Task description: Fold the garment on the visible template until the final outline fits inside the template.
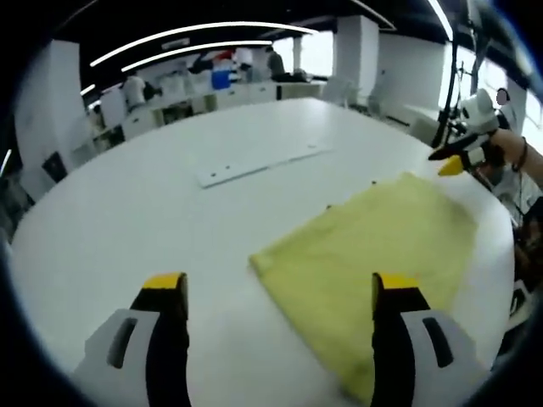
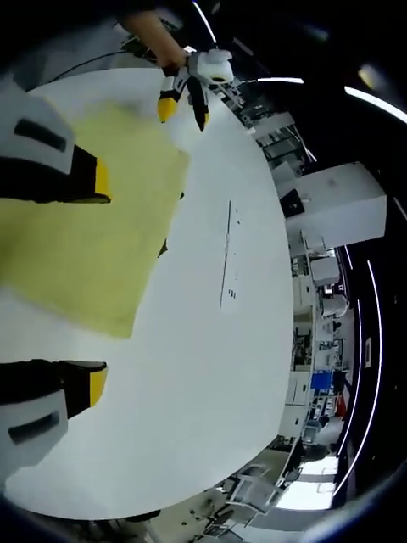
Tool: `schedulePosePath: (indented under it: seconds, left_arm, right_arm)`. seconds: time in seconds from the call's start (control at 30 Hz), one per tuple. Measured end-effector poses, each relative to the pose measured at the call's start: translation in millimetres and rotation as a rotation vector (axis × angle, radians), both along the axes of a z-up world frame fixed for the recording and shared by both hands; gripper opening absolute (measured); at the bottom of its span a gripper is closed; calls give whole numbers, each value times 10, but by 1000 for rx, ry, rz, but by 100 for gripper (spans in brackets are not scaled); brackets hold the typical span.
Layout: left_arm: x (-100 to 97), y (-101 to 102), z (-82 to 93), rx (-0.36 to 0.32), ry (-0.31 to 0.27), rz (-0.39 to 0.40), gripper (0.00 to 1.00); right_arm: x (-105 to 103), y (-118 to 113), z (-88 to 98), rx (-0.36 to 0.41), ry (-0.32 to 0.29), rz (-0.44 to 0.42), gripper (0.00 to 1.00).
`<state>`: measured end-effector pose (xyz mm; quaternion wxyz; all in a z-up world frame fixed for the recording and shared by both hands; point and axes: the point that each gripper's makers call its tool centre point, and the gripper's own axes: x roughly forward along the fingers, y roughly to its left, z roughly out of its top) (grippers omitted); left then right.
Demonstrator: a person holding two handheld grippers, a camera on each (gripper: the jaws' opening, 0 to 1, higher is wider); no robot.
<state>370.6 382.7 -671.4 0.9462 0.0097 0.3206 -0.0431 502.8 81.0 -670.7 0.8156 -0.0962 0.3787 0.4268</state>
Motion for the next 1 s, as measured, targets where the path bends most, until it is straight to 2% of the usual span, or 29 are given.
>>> schedulePosePath:
  seconds: [0.27, 0.37, 0.6, 0.8, 1.0]
  left_arm:
    - [-198, -119, 55, -6, -6, -45, 95]
    - [-252, -139, 91, 16, -36, -67, 99]
    - [-435, -158, 130, 10, -43, -84, 99]
    - [-611, -262, 143, -15, -56, -110, 98]
    - [-763, -334, 102, -24, -36, -125, 94]
  right_arm:
    - [-332, -92, 5, -15, 18, 51, 82]
    - [-448, -116, 17, -15, 19, 72, 82]
    - [-669, -194, 33, -24, 17, 112, 83]
    - [-866, -248, 4, -34, 22, 166, 82]
    - [-1006, -321, -26, -42, 27, 204, 81]
